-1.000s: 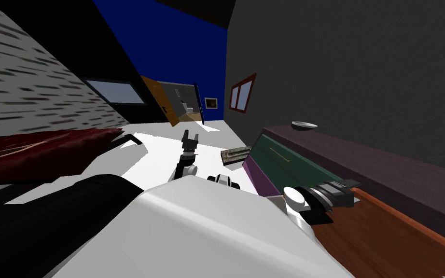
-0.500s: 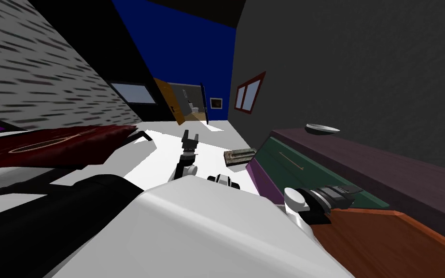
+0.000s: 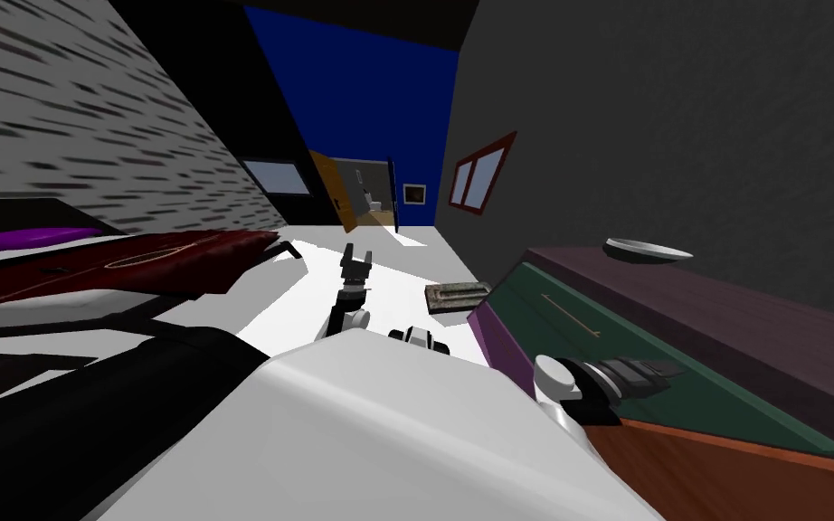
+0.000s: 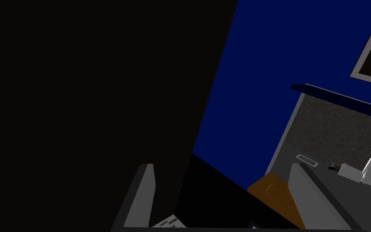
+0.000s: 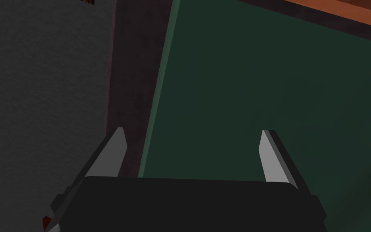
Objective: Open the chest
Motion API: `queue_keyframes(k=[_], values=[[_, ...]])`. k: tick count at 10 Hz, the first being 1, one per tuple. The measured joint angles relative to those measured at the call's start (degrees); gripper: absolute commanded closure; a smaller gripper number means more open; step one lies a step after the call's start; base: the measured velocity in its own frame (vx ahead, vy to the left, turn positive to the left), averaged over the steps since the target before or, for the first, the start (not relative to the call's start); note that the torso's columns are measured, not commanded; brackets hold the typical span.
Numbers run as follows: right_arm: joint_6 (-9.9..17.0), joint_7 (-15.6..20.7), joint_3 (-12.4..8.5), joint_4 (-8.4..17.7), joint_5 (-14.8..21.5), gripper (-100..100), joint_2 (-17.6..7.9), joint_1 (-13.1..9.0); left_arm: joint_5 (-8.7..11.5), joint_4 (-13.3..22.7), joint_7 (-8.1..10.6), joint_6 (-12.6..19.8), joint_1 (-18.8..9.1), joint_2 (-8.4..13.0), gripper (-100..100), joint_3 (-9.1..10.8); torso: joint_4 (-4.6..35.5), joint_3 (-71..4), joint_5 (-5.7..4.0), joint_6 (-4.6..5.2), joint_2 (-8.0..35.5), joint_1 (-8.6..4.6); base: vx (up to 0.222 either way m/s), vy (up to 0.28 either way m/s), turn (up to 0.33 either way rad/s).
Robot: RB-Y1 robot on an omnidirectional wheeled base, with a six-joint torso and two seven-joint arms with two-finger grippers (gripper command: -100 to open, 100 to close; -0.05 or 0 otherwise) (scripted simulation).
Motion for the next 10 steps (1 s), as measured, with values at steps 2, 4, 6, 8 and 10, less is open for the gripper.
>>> queue_keyframes(k=[2, 4, 6, 8, 10], values=[[-0.4, -2.7, -0.1, 2.4, -0.5, -100, -0.4, -0.7, 0.0, 0.0, 0.0, 0.0, 0.0, 0.0, 0, 0.0, 0.0, 0.0, 0.0, 0.0, 0.0, 0.01, 0.011, 0.05, 0.218], [-0.3, -5.8, -0.8, 5.1, -2.2, -100, -1.3, -1.5, 0.0, 0.0, 0.0, 0.0, 0.0, 0.0, 0, 0.0, 0.0, 0.0, 0.01, 0.04, 0.0, 0.01, 0.016, 0.062, 0.185], [-0.3, -9.0, -1.4, 7.4, -3.4, -100, -2.2, -1.8, 0.0, 0.0, 0.0, 0.0, 0.0, 0.0, 0, 0.0, 0.0, 0.0, 0.01, 0.02, 0.0, 0.0, 0.015, 0.058, 0.176], [-0.5, -11.6, -1.6, 9.4, -4.1, -100, -3.0, -2.3, 0.0, 0.0, 0.0, 0.0, 0.0, 0.0, 0, 0.01, 0.0, 0.0, -0.02, 0.04, 0.0, -0.1, 0.009, 0.034, 0.103], [-0.4, -12.8, -1.8, 10.5, -4.6, -100, -3.7, -2.6, 0.0, 0.0, 0.0, 0.0, 0.0, 0.0, 0, 0.01, 0.0, 0.0, -0.02, 0.05, 0.0, -0.09, 0.012, -0.015, -0.023]])
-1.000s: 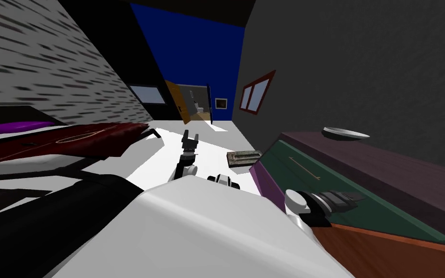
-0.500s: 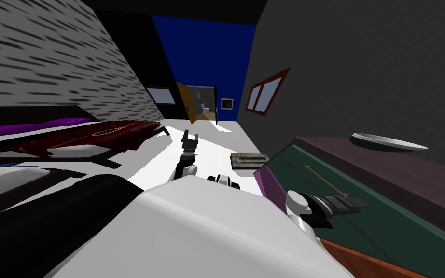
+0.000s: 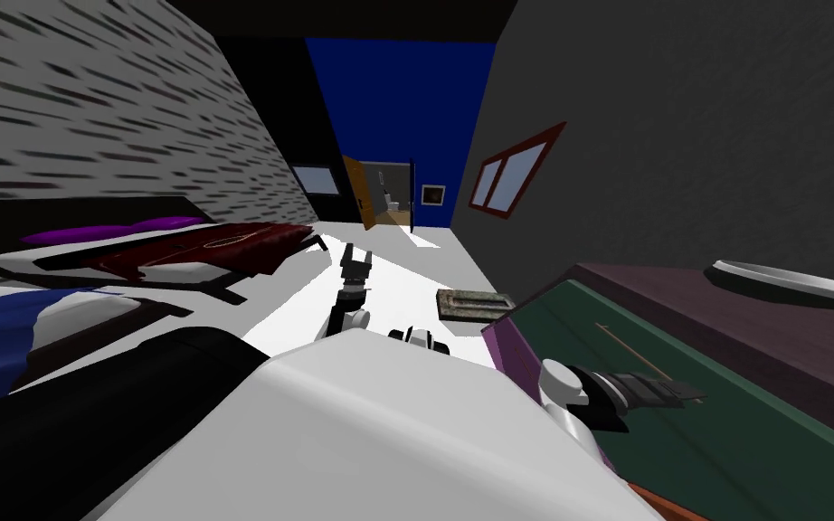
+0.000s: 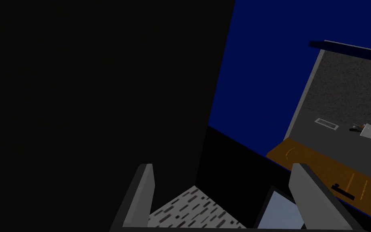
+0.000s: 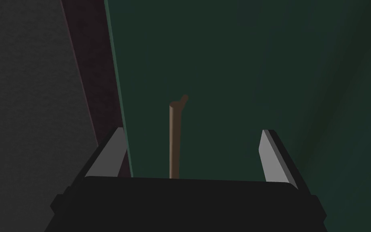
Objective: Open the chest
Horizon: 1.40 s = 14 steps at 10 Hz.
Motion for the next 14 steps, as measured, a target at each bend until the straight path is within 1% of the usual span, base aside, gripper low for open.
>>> queue_keyframes(k=[1, 2, 3, 4, 5, 8, 10, 12, 14], values=[[0.6, 0.3, -0.4, 0.4, -0.5, -100, -0.7, -0.6, 0.0, 0.0, 0.0, 0.0, 0.0, 0.0, 0, 0.01, 0.0, 0.0, -0.03, 0.0, 0.0, -0.14, 0.012, -0.071, -0.041], [1.3, 1.2, -0.9, 0.0, -1.0, -100, -1.0, -0.9, 0.0, 0.0, 0.0, 0.0, 0.0, 0.0, 0, 0.01, 0.0, 0.0, -0.04, -0.03, 0.0, -0.12, 0.002, -0.033, -0.001], [1.4, 1.4, -0.9, -0.1, -1.1, 100, -1.0, -0.9, 0.0, 0.0, 0.0, 0.0, 0.0, 0.0, 0, 0.0, 0.0, 0.0, 0.01, -0.03, 0.0, 0.11, 0.001, -0.008, 0.001], [1.4, 1.4, -0.9, -0.1, -1.1, 100, -1.0, -0.9, 0.0, 0.0, 0.0, 0.0, 0.0, 0.0, 0, 0.0, 0.0, 0.0, 0.06, -0.03, 0.0, 0.23, -0.004, 0.09, -0.009], [1.3, 1.6, -1.1, -0.7, -1.0, 100, -1.4, -1.2, 0.0, 0.0, 0.0, 0.0, 0.0, 0.0, 0, -0.02, -0.2, 0.1, -0.35, -0.05, -0.1, 0.22, -0.035, 0.175, -0.013], [1.6, 2.4, -1.0, -0.7, -1.4, 100, -1.2, -1.6, 0.0, 0.0, 0.0, 0.0, 0.0, 0.0, 0, -0.02, -0.1, 0.0, -0.2, -0.01, -0.1, -0.02, -0.05, 0.2, -0.009], [1.8, 2.9, -0.9, -1.0, -1.6, 100, -0.8, -1.6, 0.0, 0.0, 0.0, 0.0, 0.0, 0.0, 0, -0.01, 0.0, -0.1, -0.05, 0.02, -0.1, -0.38, -0.022, 0.1, -0.002], [1.6, 3.2, -0.9, -1.4, -1.4, 100, -0.8, -1.8, 0.0, 0.0, 0.0, 0.0, 0.0, 0.0, 0, -0.02, -0.1, 0.0, -0.18, -0.01, 0.0, 0.11, -0.05, 0.185, -0.003], [1.6, 3.5, -0.8, -1.5, -1.4, 100, -0.5, -1.8, 0.0, 0.0, 0.0, 0.0, 0.0, 0.0, 0, -0.02, -0.1, 0.0, -0.14, 0.02, -0.1, -0.07, -0.022, 0.18, -0.008]])
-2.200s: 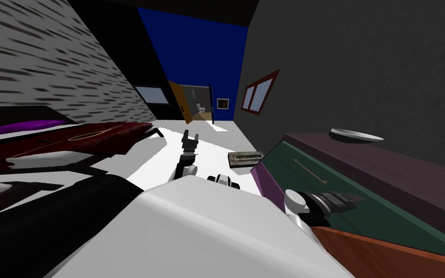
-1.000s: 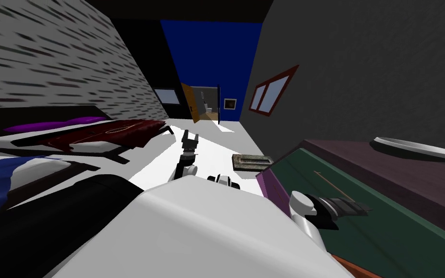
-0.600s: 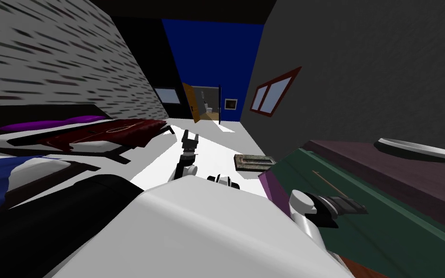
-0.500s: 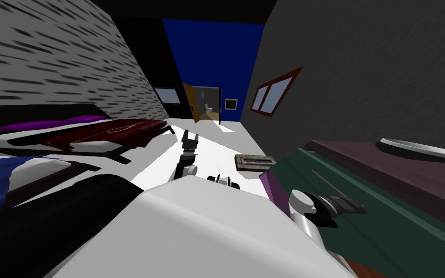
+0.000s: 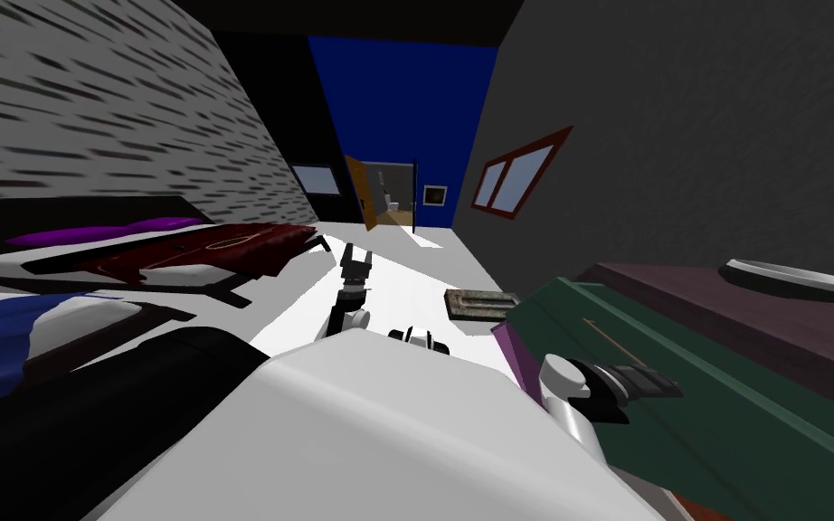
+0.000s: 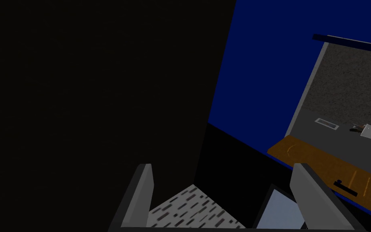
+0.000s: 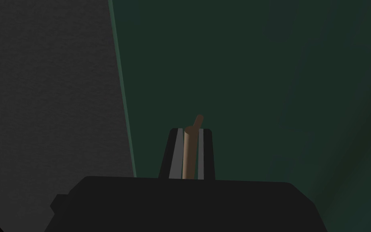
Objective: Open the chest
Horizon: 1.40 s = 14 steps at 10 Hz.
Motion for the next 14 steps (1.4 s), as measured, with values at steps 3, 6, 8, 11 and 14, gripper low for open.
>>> queue_keyframes(k=[3, 6, 8, 11, 14], values=[[0.6, 1.2, -0.4, -0.1, -0.6, -100, -0.1, -0.9, 0.0, 0.0, 0.0, 0.0, 0.0, 0.0, 0, 0.02, 0.1, 0.0, 0.11, -0.04, 0.0, -0.14, -0.01, 0.069, -0.06], [3.5, 5.3, -2.3, -0.4, -3.1, -100, -1.7, -3.3, 0.0, 0.0, 0.0, 0.0, 0.0, 0.0, 0, 0.02, 0.1, 0.0, 0.2, -0.04, 0.1, 0.19, -0.01, 0.044, -0.058], [5.1, 8.1, -3.3, -1.3, -4.5, -100, -2.2, -4.7, 0.0, 0.0, 0.0, 0.0, 0.0, 0.0, 0, 0.01, 0.1, 0.0, 0.16, -0.04, 0.1, 0.16, -0.019, 0.047, -0.065], [7.6, 11.8, -4.9, -1.3, -6.7, -100, -3.5, -7.2, 0.0, 0.0, 0.0, 0.0, 0.0, 0.0, 0, 0.02, 0.1, 0.0, 0.27, -0.07, 0.1, 0.2, -0.01, 0.038, -0.044], [7.8, 12.1, -4.9, -1.2, -6.8, 0, -3.4, -7.2, 0.0, 0.0, 0.0, 0.0, 0.0, 0.0, 0, 0.02, 0.1, 0.0, 0.22, -0.05, 0.1, 0.18, 0.0, 0.0, 0.0]])
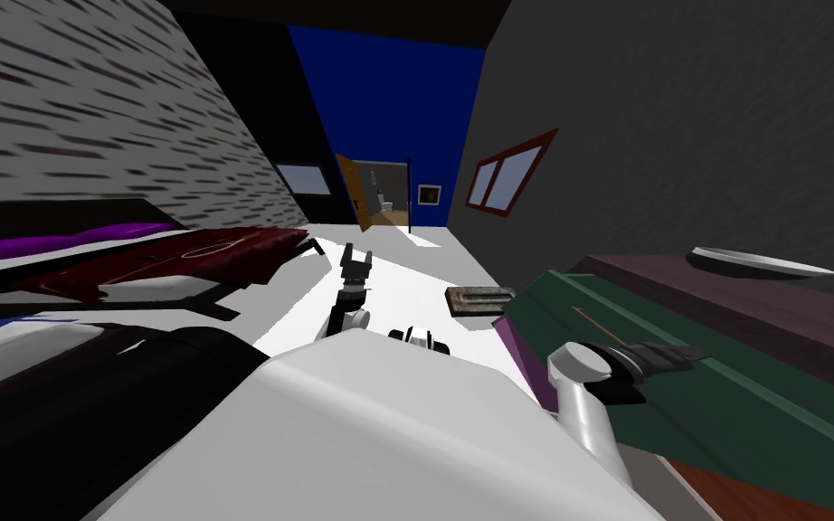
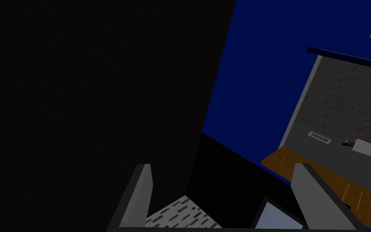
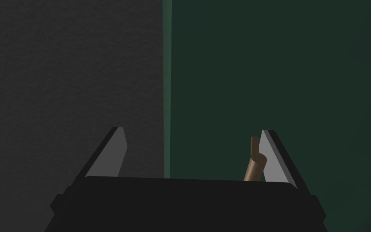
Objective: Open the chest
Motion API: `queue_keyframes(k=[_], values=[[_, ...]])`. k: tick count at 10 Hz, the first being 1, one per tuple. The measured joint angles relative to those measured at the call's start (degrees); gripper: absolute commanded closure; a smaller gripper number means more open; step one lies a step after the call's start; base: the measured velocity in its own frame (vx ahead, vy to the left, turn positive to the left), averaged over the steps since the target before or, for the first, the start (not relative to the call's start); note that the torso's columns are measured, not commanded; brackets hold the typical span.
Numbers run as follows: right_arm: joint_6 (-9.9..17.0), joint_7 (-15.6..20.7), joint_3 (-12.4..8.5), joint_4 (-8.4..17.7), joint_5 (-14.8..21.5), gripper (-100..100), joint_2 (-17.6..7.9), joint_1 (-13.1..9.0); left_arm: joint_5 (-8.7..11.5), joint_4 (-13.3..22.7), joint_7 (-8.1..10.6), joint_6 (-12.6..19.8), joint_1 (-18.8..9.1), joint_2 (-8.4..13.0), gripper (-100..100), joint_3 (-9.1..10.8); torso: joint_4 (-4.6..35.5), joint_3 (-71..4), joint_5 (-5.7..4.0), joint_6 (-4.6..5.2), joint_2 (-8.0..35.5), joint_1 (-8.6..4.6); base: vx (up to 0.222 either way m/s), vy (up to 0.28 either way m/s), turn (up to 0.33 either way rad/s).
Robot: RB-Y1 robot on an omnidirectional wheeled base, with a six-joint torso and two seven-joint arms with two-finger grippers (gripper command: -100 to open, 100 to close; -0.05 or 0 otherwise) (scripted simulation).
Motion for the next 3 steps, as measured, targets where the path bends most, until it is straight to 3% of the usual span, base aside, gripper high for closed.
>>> queue_keyframes(k=[3], values=[[0.0, 0.0, 0.0, 0.0, 0.0, 0, 0.0, 0.0, 0.0, 0.0, 0.0, 0.0, 0.0, 0.0, 0, 0.0, 0.0, 0.0, -0.03, 0.01, 0.0, -0.01, 0.0, 0.0, 0.0]])
